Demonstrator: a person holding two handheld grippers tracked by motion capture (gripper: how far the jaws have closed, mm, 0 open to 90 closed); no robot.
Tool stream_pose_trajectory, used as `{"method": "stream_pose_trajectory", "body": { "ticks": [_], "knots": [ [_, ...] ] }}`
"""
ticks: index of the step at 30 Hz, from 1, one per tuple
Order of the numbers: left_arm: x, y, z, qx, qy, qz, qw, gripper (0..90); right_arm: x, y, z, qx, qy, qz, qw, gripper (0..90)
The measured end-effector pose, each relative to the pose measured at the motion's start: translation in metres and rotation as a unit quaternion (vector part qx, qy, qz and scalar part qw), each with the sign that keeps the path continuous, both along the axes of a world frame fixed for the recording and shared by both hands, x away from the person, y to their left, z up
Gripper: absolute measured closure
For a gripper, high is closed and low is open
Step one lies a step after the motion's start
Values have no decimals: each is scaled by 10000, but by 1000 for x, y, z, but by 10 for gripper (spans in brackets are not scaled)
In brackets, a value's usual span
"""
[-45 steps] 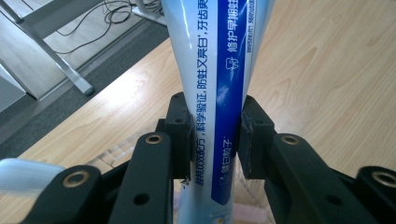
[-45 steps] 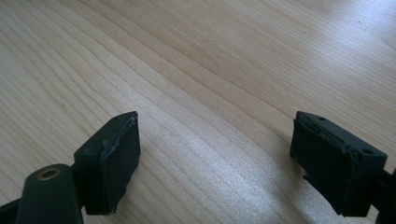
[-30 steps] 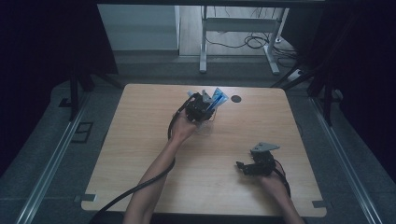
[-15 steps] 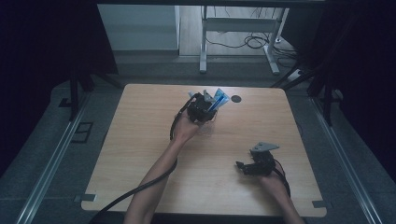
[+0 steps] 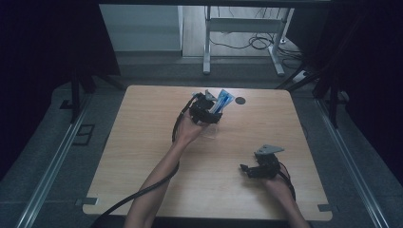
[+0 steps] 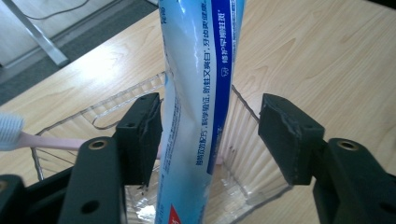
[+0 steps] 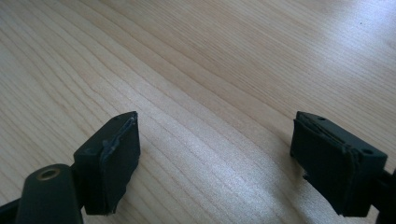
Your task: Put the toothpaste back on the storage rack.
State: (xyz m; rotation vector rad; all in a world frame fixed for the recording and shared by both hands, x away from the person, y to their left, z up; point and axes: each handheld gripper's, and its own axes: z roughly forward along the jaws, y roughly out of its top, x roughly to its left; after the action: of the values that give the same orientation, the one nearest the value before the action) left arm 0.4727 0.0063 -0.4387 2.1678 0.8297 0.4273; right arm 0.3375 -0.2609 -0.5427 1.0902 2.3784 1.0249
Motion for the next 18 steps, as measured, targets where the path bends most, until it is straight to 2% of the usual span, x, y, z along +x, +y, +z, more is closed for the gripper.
{"method": "stream_pose_trajectory", "body": {
  "ticks": [5, 9, 18],
  "knots": [
    [-1, 4, 3, -130, 159, -30, 9998, 287, 0, 0, 0, 1, -1, 0, 10000, 161],
    [-6, 7, 6, -192, 116, -10, 9997, 212, 0, 0, 0, -2, -7, 3, 10000, 160],
    [-19, 20, 13, -393, 198, -175, 9989, 173, 0, 0, 0, 4, -1, -4, 10000, 161]
  ]
}}
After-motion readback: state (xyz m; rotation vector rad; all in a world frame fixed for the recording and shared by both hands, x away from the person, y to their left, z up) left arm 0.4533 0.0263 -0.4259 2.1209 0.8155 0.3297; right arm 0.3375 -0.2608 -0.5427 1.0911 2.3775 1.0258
